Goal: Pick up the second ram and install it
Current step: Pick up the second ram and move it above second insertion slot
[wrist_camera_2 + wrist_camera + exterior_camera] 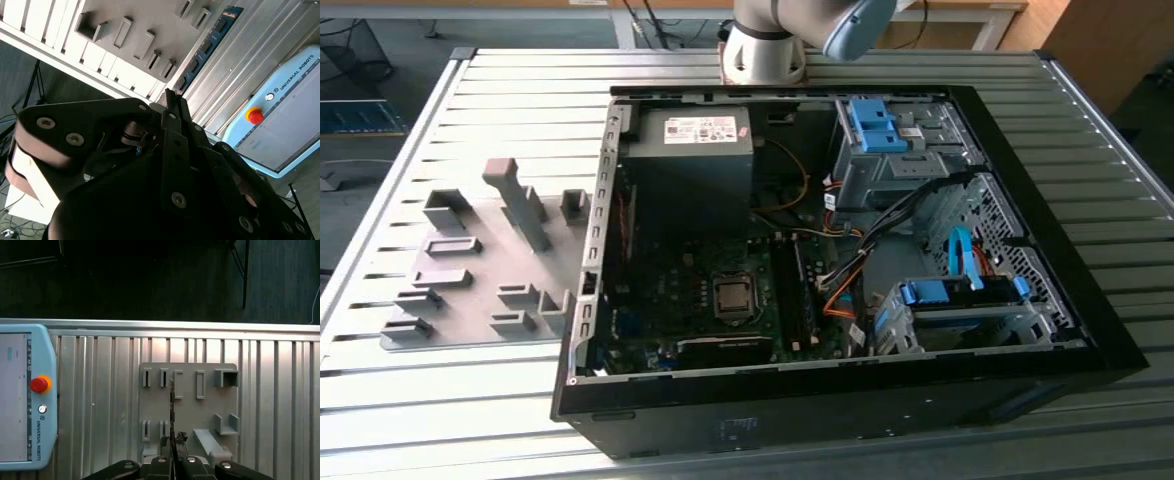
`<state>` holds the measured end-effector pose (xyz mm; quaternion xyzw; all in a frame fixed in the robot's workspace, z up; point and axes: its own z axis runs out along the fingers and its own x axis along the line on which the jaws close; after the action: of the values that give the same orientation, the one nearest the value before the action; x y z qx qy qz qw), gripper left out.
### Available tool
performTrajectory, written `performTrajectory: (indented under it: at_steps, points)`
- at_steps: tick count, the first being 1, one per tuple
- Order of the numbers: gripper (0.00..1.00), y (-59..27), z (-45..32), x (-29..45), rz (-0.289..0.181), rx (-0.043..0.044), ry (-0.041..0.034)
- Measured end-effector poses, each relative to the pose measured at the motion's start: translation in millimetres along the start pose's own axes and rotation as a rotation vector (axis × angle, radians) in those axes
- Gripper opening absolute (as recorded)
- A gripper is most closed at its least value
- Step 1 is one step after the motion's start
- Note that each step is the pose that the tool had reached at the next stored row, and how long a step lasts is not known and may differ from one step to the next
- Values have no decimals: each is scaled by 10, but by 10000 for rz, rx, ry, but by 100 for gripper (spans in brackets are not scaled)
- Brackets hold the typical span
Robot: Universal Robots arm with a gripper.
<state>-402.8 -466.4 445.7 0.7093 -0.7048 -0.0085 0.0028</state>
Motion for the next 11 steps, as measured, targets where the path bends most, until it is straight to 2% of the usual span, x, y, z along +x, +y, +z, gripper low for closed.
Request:
performTrajectory:
  at_steps: [3, 11]
  points:
    - [14, -46, 0, 0, 2, 0, 1]
    - [14, -98, -2, 1, 0, -1, 2]
